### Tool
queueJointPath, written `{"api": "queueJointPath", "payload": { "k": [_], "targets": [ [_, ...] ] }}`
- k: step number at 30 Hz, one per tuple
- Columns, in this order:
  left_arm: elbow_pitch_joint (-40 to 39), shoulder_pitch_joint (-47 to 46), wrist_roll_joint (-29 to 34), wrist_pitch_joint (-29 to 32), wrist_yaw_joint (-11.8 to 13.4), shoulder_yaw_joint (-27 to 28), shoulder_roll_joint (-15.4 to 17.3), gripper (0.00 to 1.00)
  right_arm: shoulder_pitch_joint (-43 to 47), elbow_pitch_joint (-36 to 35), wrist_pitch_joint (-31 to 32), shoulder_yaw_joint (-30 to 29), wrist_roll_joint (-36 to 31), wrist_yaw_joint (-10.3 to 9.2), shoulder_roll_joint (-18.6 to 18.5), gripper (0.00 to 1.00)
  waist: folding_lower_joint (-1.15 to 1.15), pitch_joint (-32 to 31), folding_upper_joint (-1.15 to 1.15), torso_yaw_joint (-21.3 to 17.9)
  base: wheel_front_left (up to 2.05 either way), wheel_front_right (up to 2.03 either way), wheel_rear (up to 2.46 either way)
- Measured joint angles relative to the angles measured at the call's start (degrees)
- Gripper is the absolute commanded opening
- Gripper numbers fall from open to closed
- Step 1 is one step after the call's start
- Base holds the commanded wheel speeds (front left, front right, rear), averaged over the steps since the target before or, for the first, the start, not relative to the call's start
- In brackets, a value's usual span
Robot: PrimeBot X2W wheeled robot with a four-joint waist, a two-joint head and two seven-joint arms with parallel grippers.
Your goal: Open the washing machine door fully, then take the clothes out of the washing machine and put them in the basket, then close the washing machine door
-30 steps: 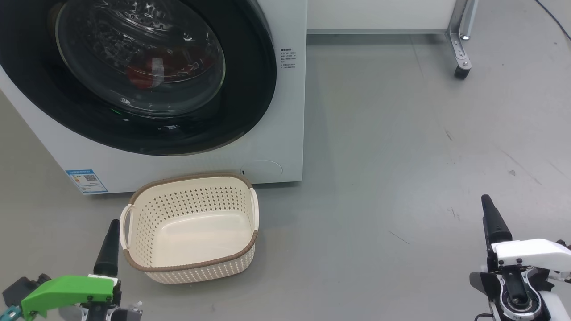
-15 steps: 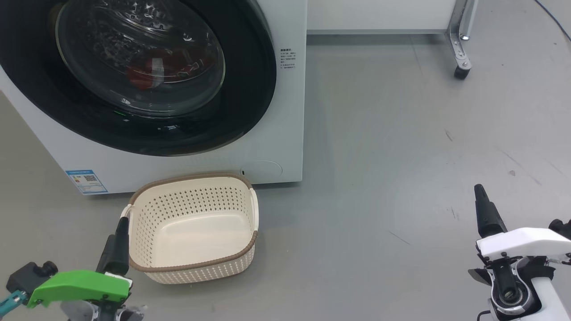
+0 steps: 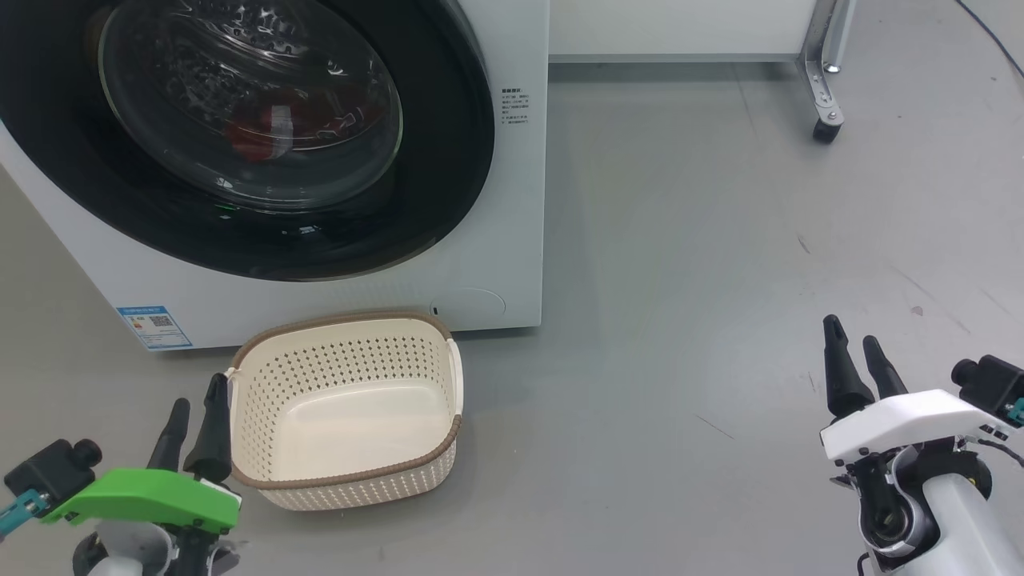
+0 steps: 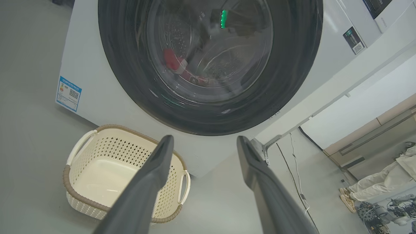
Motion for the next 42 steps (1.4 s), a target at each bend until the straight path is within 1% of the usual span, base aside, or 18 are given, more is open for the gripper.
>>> {"api": "queueJointPath", "payload": {
  "k": [4, 18, 20, 30, 31, 37, 39, 42],
  "targets": [
    [0.2, -0.5, 4.5, -0.7, 0.0, -0.4, 0.6, 1.00, -0.7, 0.3, -0.7, 1.5, -4.0, -0.69, -0.6, 1.00, 0.00, 0.0, 0.00, 0.0, 0.00, 0.00, 0.00],
    [2.0, -0.8, 18.8, -3.7, 0.0, -1.2, 1.0, 1.00, -2.2, 3.0, -3.6, 5.4, -15.8, -1.75, -2.1, 1.00, 0.00, 0.0, 0.00, 0.1, 0.00, 0.00, 0.00],
    [2.1, -0.9, 20.2, -4.1, 0.0, -1.2, 1.0, 1.00, -2.2, 3.6, -4.1, 5.7, -17.1, -2.15, -2.2, 1.00, 0.00, 0.0, 0.00, 0.0, 0.00, 0.00, 0.00],
    [2.8, -1.7, 29.0, -5.9, 0.0, -1.2, 0.9, 1.00, -3.4, 5.8, -6.1, 7.8, -24.4, -2.32, -3.2, 1.00, 0.00, 0.1, 0.00, 0.0, 0.00, 0.00, 0.00],
    [2.9, -1.7, 29.9, -6.2, 0.0, -1.2, 0.9, 1.00, -3.6, 5.9, -6.2, 7.9, -25.3, -2.67, -3.2, 1.00, 0.00, 0.1, 0.00, 0.0, 0.00, 0.00, 0.00],
    [3.3, -2.0, 35.3, -7.4, 0.0, -1.2, 0.9, 1.00, -5.5, 6.3, -7.6, 8.8, -29.7, -2.81, -3.7, 1.00, 0.00, 0.1, 0.00, 0.0, 0.00, 0.00, 0.00],
    [3.3, -2.3, 37.2, -7.7, 0.0, -1.1, 0.9, 1.00, -5.7, 6.5, -7.8, 9.1, -31.0, -3.24, -4.0, 1.00, 0.00, 0.1, 0.00, 0.0, 0.00, 0.00, 0.00],
    [3.3, -3.1, 39.7, -8.5, -0.1, -0.8, 0.9, 1.00, -5.7, 6.9, -8.5, 9.3, -33.4, -3.30, -4.4, 1.00, 0.00, 0.1, 0.00, 0.1, 0.00, 0.00, 0.00]
  ]
}}
